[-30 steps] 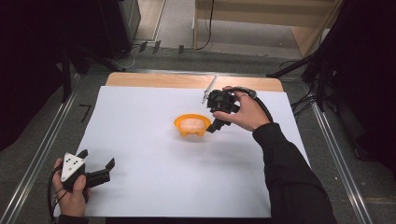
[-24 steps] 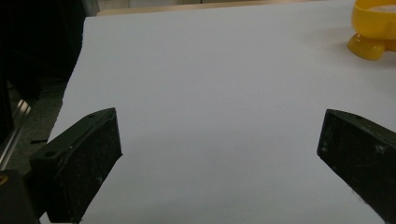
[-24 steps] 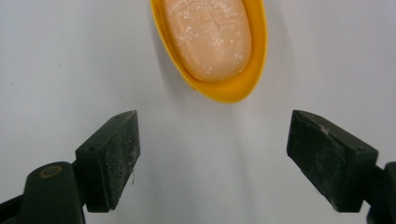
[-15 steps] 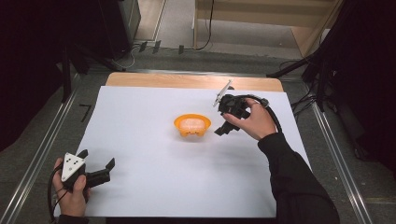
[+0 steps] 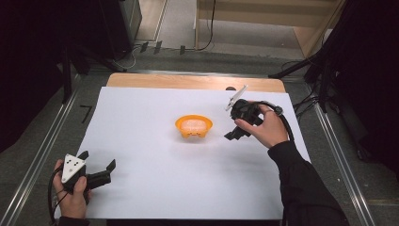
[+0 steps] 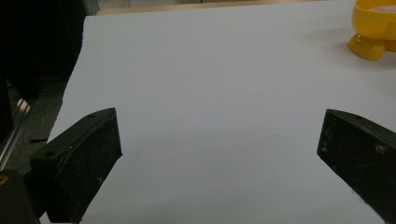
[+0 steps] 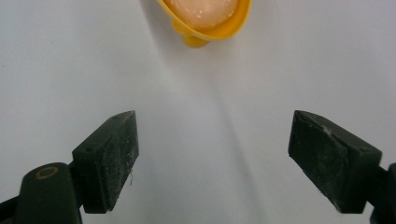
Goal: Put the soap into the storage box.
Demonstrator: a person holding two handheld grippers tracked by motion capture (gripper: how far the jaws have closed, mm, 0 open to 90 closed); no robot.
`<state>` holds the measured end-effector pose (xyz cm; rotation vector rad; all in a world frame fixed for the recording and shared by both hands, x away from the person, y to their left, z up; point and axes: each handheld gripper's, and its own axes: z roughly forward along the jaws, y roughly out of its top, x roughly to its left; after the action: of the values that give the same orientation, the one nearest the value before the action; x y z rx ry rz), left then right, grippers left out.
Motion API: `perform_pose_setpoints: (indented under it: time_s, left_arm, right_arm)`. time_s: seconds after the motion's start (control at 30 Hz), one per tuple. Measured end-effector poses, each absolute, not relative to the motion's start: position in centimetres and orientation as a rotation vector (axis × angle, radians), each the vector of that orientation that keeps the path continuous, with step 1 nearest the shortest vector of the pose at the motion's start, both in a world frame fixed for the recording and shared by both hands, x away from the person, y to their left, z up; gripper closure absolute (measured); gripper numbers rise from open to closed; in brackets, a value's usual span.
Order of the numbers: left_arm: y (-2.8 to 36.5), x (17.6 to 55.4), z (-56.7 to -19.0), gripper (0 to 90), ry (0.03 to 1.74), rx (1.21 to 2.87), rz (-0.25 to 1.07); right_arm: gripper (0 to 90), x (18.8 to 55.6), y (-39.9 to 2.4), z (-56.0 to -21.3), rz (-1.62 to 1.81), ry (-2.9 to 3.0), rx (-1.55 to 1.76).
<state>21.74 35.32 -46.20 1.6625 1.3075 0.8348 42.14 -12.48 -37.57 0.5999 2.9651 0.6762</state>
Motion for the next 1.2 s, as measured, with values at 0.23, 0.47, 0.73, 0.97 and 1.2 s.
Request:
perform_pose_setpoints:
  time_s: [0.23, 0.47, 0.73, 0.97, 1.2]
  left_arm:
    - [35.3, 21.7, -46.2, 0.0, 1.309, 1.660, 0.836]
    - [35.3, 21.7, -46.2, 0.0, 1.308, 1.664, 0.837]
    - [35.3, 21.7, -46.2, 0.0, 1.308, 1.663, 0.838]
    - [35.3, 21.8, -46.2, 0.0, 1.309, 1.664, 0.840]
    - [35.2, 21.8, -46.2, 0.0, 1.307, 1.665, 0.843]
  right_arm:
    - [16.3, 41.3, -14.0, -37.9, 0.677, 2.936, 0.639]
    - [16.4, 40.4, -15.4, -38.8, 0.683, 2.932, 0.672]
    - [16.4, 39.3, -16.9, -39.8, 0.721, 2.911, 0.719]
    - [14.9, 38.4, -17.9, -40.4, 0.725, 2.892, 0.746]
    - [13.7, 37.4, -19.0, -41.3, 0.753, 2.853, 0.801]
